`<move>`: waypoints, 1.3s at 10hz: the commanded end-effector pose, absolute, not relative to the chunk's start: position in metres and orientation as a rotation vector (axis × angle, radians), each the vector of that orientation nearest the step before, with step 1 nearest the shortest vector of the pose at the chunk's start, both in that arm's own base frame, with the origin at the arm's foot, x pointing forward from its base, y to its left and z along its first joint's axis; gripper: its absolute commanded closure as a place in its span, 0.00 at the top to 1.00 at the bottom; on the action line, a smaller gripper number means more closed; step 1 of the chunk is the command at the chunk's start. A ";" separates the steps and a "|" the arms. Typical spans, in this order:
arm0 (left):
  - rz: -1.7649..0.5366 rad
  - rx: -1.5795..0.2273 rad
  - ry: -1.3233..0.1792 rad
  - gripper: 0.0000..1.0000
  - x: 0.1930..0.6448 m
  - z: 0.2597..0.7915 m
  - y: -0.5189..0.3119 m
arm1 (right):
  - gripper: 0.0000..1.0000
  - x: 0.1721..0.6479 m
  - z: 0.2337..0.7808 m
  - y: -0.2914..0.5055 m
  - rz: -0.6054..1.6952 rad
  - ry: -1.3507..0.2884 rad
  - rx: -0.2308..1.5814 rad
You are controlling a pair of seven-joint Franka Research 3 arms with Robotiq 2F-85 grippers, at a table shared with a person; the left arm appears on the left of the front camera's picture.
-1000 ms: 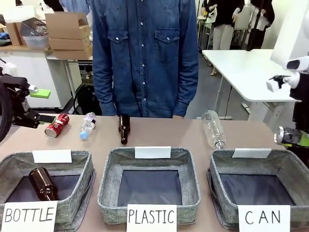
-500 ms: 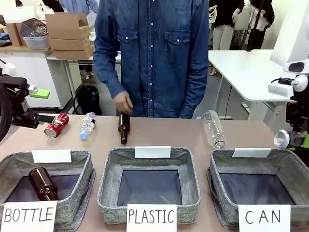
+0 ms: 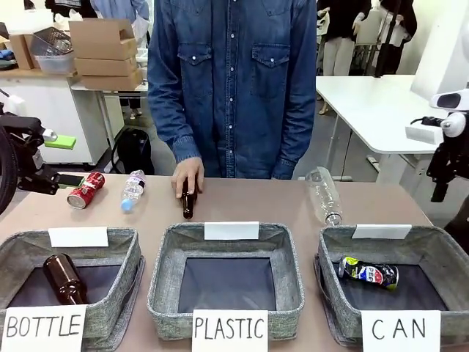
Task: Sort the can waste into the basket.
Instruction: Pick up the can waste from the table and place it in the right Fabric basket.
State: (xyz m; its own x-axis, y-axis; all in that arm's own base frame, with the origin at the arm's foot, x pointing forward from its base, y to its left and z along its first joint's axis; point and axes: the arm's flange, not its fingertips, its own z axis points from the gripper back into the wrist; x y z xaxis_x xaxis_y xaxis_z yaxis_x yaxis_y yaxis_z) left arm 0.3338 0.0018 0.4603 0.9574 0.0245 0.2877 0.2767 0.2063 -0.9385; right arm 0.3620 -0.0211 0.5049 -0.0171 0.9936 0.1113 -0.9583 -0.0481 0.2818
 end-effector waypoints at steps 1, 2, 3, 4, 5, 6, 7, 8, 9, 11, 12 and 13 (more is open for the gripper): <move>-0.175 -1.361 -0.252 1.00 0.331 0.464 0.003 | 1.00 0.371 0.512 -0.022 1.548 0.135 0.392; -0.175 -1.361 -0.252 1.00 0.331 0.464 0.003 | 1.00 0.373 0.514 -0.022 1.511 0.132 0.427; -0.175 -1.361 -0.252 1.00 0.331 0.464 0.003 | 1.00 0.379 0.523 -0.019 1.228 0.153 0.544; -0.175 -1.361 -0.252 1.00 0.331 0.464 0.003 | 1.00 0.388 0.549 -0.011 0.437 0.191 1.034; -0.175 -1.361 -0.252 1.00 0.331 0.464 0.003 | 1.00 0.394 0.556 -0.010 0.232 0.197 1.178; -0.175 -1.361 -0.252 1.00 0.331 0.464 0.003 | 1.00 0.397 0.558 -0.006 0.074 0.140 1.253; -0.175 -1.361 -0.252 1.00 0.331 0.464 0.003 | 1.00 0.401 0.556 0.003 -0.061 -0.030 1.311; -0.175 -1.361 -0.252 1.00 0.331 0.464 0.003 | 1.00 0.405 0.552 0.016 -0.146 -0.104 1.342; -0.175 -1.361 -0.252 1.00 0.331 0.464 0.003 | 1.00 0.408 0.550 0.016 -0.181 -0.137 1.374; -0.175 -1.361 -0.252 1.00 0.331 0.464 0.003 | 1.00 0.408 0.547 0.005 -0.337 -0.330 1.428; -0.175 -1.361 -0.252 1.00 0.331 0.464 0.003 | 1.00 0.414 0.546 0.003 -0.380 -0.350 1.397; -0.175 -1.361 -0.252 1.00 0.331 0.464 0.003 | 1.00 0.420 0.548 -0.002 0.280 0.247 1.093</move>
State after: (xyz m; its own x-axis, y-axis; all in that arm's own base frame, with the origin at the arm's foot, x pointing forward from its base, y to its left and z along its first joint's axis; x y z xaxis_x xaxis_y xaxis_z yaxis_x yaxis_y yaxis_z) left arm 0.3336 0.0023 0.4602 0.9575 0.0258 0.2874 0.2762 0.2064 -0.9387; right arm 0.4226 -0.0124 0.5441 0.9792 0.1921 -0.0662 -0.0115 0.3774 0.9260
